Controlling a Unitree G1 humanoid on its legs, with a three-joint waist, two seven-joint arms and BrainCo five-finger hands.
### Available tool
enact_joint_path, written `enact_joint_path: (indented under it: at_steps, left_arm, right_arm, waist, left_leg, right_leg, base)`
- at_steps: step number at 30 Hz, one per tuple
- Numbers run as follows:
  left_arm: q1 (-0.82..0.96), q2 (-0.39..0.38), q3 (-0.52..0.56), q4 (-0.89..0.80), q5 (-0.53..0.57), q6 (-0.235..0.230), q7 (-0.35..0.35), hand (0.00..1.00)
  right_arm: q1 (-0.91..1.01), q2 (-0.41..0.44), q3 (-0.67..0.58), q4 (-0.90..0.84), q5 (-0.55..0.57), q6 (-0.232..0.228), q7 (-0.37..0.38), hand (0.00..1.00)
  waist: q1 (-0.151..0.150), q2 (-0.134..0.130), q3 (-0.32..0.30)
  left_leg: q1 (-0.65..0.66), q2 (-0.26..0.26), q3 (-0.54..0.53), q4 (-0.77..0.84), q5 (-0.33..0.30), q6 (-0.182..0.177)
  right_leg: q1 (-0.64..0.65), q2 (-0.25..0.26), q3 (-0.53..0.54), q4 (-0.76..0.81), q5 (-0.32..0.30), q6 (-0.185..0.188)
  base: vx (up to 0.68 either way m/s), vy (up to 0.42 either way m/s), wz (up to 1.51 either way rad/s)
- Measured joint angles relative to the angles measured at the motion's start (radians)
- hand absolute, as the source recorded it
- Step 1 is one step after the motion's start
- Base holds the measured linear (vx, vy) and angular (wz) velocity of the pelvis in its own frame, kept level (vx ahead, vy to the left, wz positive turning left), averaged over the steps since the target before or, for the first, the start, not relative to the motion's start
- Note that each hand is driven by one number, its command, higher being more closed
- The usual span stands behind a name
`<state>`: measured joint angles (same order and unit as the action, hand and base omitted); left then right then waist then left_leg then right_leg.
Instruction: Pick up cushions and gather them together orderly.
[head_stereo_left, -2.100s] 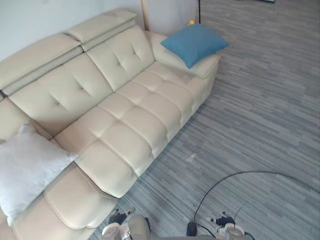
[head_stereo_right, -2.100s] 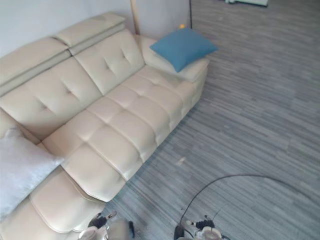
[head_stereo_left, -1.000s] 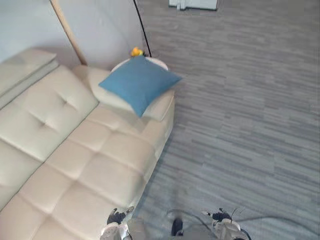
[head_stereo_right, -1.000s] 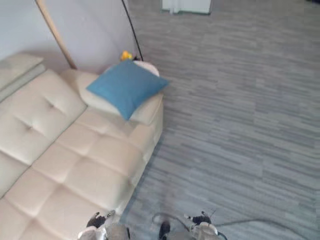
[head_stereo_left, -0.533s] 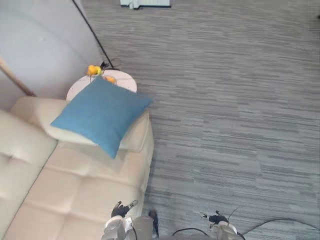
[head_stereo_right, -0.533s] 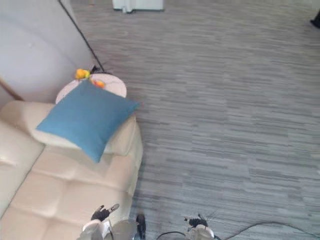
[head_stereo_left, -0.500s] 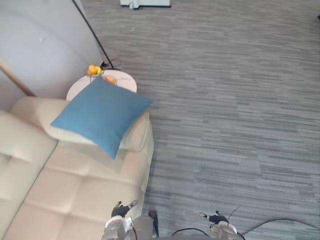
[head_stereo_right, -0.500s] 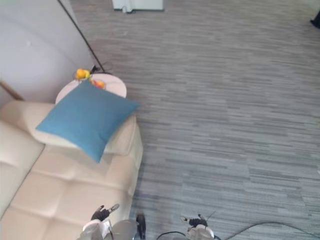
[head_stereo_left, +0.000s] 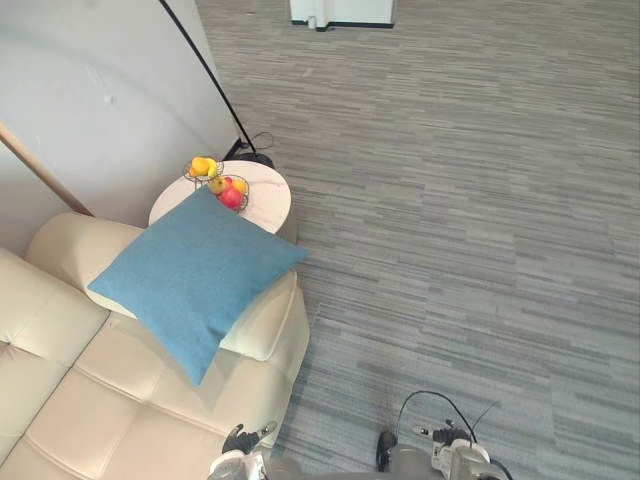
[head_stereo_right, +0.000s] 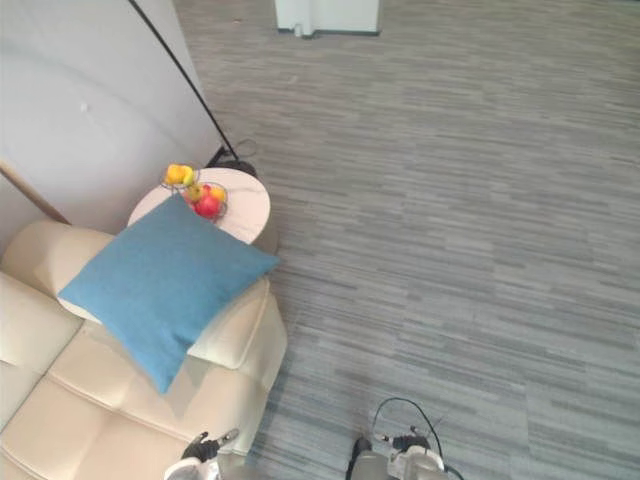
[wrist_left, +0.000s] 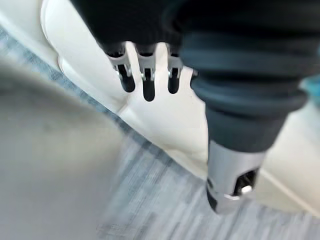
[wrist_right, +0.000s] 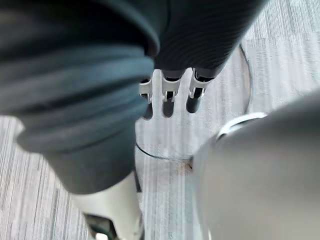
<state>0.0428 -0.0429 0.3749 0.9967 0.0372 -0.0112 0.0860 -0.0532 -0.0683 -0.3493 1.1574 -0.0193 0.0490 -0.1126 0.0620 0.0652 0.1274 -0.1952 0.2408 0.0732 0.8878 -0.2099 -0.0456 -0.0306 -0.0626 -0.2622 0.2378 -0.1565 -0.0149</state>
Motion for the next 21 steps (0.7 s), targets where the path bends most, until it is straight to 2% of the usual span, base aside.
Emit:
enact_joint_path:
  at_steps: [3,4,5,6,7,8,9,10,11,12,14,15,16,17,19,21]
  left_arm:
    - [0.0,0.004,-0.007,-0.007,-0.001,-0.013,-0.001,0.0]
    - [-0.001,0.008,-0.022,-0.006,-0.001,-0.018,-0.001,0.0]
    - [-0.003,0.009,-0.03,-0.002,0.0,-0.02,-0.001,0.0]
    - [-0.006,0.015,-0.045,0.002,0.001,-0.019,-0.002,0.0]
    - [-0.012,0.029,-0.058,0.016,0.001,-0.02,-0.001,0.0]
    - [-0.018,0.035,-0.069,0.024,0.0,-0.019,-0.001,0.0]
    - [-0.02,0.04,-0.072,0.025,0.0,-0.02,0.001,0.0]
    - [-0.02,0.052,-0.075,0.026,-0.002,-0.021,0.002,0.0]
    - [-0.019,0.058,-0.082,0.04,-0.001,-0.02,0.002,0.0]
    - [-0.016,0.056,-0.084,0.048,-0.001,-0.02,0.003,0.0]
    - [-0.003,0.049,-0.095,0.067,-0.001,-0.02,0.003,0.0]
    - [-0.002,0.051,-0.105,0.072,-0.001,-0.02,0.003,0.0]
    - [-0.004,0.054,-0.128,0.074,-0.001,-0.02,0.004,0.0]
    - [-0.002,0.063,-0.143,0.078,-0.001,-0.018,0.004,0.0]
    - [-0.005,0.065,-0.143,0.077,-0.002,-0.018,0.007,0.0]
    - [-0.009,0.064,-0.136,0.077,-0.001,-0.015,0.011,0.0]
  right_arm:
    - [0.004,0.005,0.0,0.001,0.0,-0.003,-0.007,0.0]
    - [0.001,0.006,0.002,0.001,-0.001,-0.008,-0.007,0.0]
    - [-0.001,0.007,0.002,0.001,-0.001,-0.011,-0.008,0.0]
    - [0.007,0.008,-0.002,0.001,-0.001,-0.012,-0.009,0.0]
    - [0.016,0.008,-0.01,0.001,-0.002,-0.012,-0.011,0.0]
    - [0.038,0.017,-0.015,0.001,-0.002,-0.013,-0.012,0.0]
    - [0.041,0.021,-0.021,0.001,-0.002,-0.013,-0.012,0.0]
    - [0.039,0.026,-0.022,0.001,-0.002,-0.013,-0.012,0.0]
    - [0.031,0.026,-0.022,0.001,-0.003,-0.013,-0.012,0.0]
    - [0.031,0.025,-0.022,0.0,-0.003,-0.014,-0.011,0.0]
    - [0.033,0.019,-0.023,-0.003,-0.013,-0.023,-0.008,0.0]
    - [0.033,0.019,-0.023,-0.004,-0.018,-0.023,-0.007,0.0]
    - [0.039,0.012,-0.024,-0.003,-0.02,-0.024,-0.006,0.0]
    - [0.039,0.013,-0.022,-0.005,-0.021,-0.03,-0.003,0.0]
    - [0.035,0.011,-0.02,-0.006,-0.021,-0.032,-0.001,0.0]
    - [0.033,0.008,-0.006,-0.009,-0.019,-0.036,0.003,0.0]
  waist:
    - [0.005,-0.013,0.001]
    - [0.005,-0.012,0.001]
    - [0.004,-0.01,0.0]
    - [0.001,-0.008,0.001]
    - [-0.006,-0.013,-0.003]
    - [-0.009,-0.034,-0.003]
    - [-0.001,-0.043,-0.003]
    - [0.011,-0.049,-0.003]
    - [0.008,-0.047,-0.003]
    - [0.004,-0.043,-0.005]
    - [-0.007,-0.028,-0.017]
    - [-0.007,-0.024,-0.018]
    - [-0.015,-0.023,-0.016]
    - [-0.024,-0.024,-0.017]
    - [-0.024,-0.024,-0.017]
    - [-0.026,-0.021,-0.014]
  left_leg:
    - [-0.037,-0.012,0.092,-0.078,-0.035,-0.016]
    - [-0.043,-0.026,0.134,-0.211,-0.029,-0.014]
    - [-0.045,-0.022,0.181,-0.318,0.012,-0.004]
    - [-0.048,-0.017,0.268,-0.435,0.086,0.014]
    - [-0.034,-0.031,0.335,-0.466,0.088,0.018]
    - [-0.008,-0.054,0.39,-0.513,0.098,0.034]
    - [0.002,-0.066,0.408,-0.538,0.101,0.039]
    - [0.015,-0.086,0.401,-0.564,0.102,0.041]
    - [0.066,-0.125,0.381,-0.625,0.108,0.051]
    - [0.098,-0.14,0.376,-0.661,0.113,0.057]
    - [0.189,-0.183,0.326,-0.74,0.11,0.069]
    - [0.213,-0.192,0.309,-0.75,0.106,0.075]
    - [0.235,-0.203,0.266,-0.76,0.096,0.09]
    - [0.241,-0.207,0.227,-0.769,0.09,0.098]
    - [0.257,-0.208,0.168,-0.794,0.084,0.105]
    - [0.277,-0.204,0.103,-0.814,0.084,0.1]
  right_leg:
    - [0.09,-0.009,-0.052,-0.083,0.005,0.007]
    - [0.118,-0.011,-0.078,-0.105,0.007,0.011]
    - [0.124,-0.012,-0.107,-0.109,0.007,0.012]
    - [0.142,-0.016,-0.151,-0.11,-0.002,0.027]
    - [0.161,-0.029,-0.185,-0.115,-0.005,0.041]
    - [0.175,-0.046,-0.217,-0.121,0.004,0.057]
    - [0.178,-0.053,-0.219,-0.119,0.007,0.06]
    - [0.182,-0.063,-0.219,-0.113,0.016,0.075]
    - [0.194,-0.088,-0.217,-0.063,0.028,0.091]
    - [0.195,-0.102,-0.217,-0.017,0.029,0.092]
    - [0.161,-0.167,-0.211,0.221,0.052,0.114]
    - [0.133,-0.191,-0.2,0.313,0.074,0.103]
    - [0.09,-0.21,-0.165,0.441,0.061,0.086]
    - [0.05,-0.197,-0.131,0.49,-0.006,0.089]
    - [-0.007,-0.159,-0.093,0.476,-0.068,0.088]
    - [-0.078,-0.102,-0.017,0.364,-0.087,0.096]
  base:
    - [0.24,-0.074,0.55]
    - [0.27,0.032,0.44]
    - [0.34,0.07,0.76]
    - [0.27,0.085,0.99]
    - [0.26,0.113,1.34]
    - [0.26,0.14,1.06]
    - [0.25,0.149,0.74]
    - [0.28,0.184,0.47]
    - [0.22,0.152,0.45]
    - [0.25,0.183,0.58]
    - [0.19,0.123,0.67]
    - [0.21,0.089,0.83]
    - [0.22,0.067,1.01]
    - [0.2,0.016,1.06]
    - [0.16,-0.013,0.91]
    - [0.18,-0.069,0.96]
